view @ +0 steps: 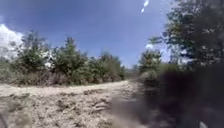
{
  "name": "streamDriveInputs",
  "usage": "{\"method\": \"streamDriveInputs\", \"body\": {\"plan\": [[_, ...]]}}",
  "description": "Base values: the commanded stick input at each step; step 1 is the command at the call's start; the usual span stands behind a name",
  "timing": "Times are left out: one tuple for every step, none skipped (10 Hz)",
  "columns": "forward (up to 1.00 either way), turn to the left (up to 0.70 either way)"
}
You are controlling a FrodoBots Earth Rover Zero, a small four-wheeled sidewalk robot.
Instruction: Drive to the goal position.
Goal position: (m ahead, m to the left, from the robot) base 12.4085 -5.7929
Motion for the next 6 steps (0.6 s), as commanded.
{"method": "streamDriveInputs", "body": {"plan": [[0.44,0.02],[0.44,0.02],[0.44,0.02],[0.44,0.02],[0.44,0.02],[0.44,0.02]]}}
